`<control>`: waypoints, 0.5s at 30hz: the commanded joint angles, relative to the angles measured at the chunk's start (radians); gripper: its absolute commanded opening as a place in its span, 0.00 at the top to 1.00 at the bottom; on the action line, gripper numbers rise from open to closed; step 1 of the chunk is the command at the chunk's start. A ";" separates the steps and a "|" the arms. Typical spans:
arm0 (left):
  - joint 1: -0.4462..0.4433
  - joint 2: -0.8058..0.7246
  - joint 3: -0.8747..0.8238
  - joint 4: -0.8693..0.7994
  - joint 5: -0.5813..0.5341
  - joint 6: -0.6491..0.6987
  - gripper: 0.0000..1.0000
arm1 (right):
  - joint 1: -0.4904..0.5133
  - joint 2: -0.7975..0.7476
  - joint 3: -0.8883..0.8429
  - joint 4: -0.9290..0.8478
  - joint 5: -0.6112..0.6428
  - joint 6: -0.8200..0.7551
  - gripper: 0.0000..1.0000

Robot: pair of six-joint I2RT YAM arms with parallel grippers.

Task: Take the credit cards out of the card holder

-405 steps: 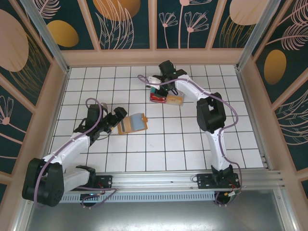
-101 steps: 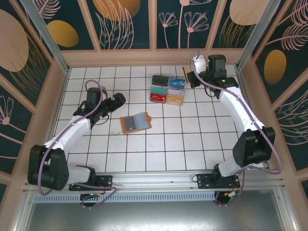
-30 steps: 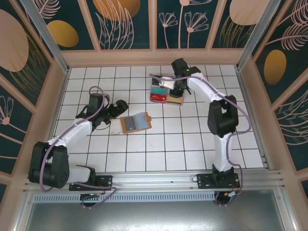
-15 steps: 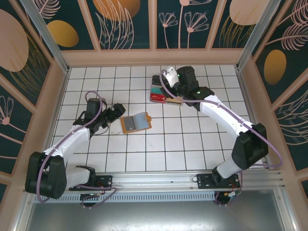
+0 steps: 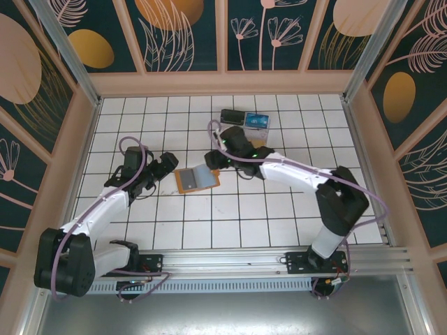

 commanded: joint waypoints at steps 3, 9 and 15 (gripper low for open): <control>0.009 -0.022 -0.016 -0.034 -0.044 -0.022 0.01 | 0.066 0.136 0.102 -0.019 -0.065 0.111 0.29; 0.009 -0.054 -0.026 -0.071 -0.105 -0.027 0.01 | 0.098 0.282 0.212 -0.086 -0.116 0.182 0.33; 0.009 -0.064 -0.042 -0.074 -0.108 -0.034 0.01 | 0.128 0.409 0.345 -0.236 0.060 0.164 0.31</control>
